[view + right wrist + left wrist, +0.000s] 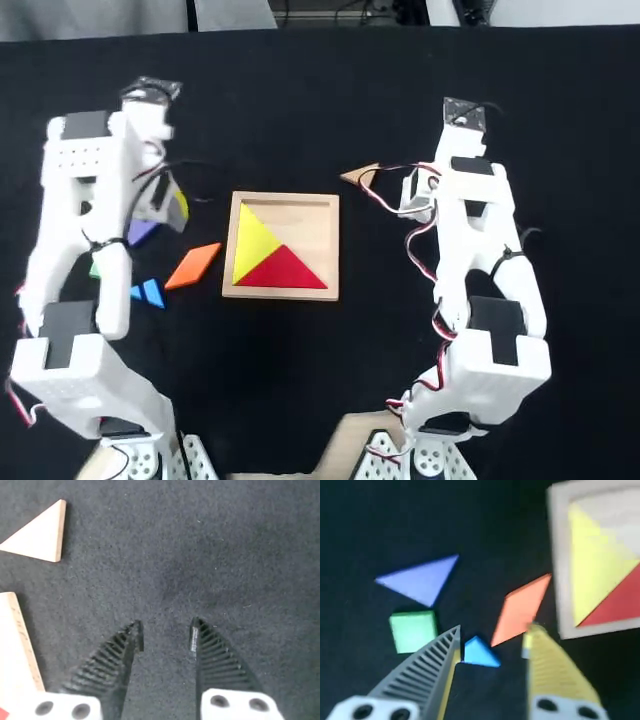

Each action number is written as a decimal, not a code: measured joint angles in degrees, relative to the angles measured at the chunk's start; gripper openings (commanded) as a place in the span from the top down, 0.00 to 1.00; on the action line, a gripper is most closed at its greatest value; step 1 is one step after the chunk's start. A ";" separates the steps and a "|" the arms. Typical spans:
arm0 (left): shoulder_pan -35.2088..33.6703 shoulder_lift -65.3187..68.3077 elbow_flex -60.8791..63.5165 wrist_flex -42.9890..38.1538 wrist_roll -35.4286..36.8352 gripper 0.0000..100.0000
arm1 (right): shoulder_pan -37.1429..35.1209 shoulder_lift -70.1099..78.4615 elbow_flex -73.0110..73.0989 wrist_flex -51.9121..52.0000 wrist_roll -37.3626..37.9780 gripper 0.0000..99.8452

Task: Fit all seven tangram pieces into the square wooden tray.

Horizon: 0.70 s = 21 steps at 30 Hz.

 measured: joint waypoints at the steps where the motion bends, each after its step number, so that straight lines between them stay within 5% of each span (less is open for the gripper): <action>1: -0.09 0.00 1.41 -0.09 -2.37 0.74 | 0.00 0.00 0.00 0.00 0.18 0.83; 10: 0.09 0.00 19.16 -18.64 -21.45 0.74 | 0.00 0.00 0.18 0.00 0.26 0.83; 17: 3.34 0.00 21.10 -18.46 -2.55 0.74 | 0.00 0.00 0.18 -0.35 0.26 0.83; 21: 3.34 -0.35 23.12 -20.40 0.18 0.74 | -0.18 0.00 0.70 -0.79 0.26 0.83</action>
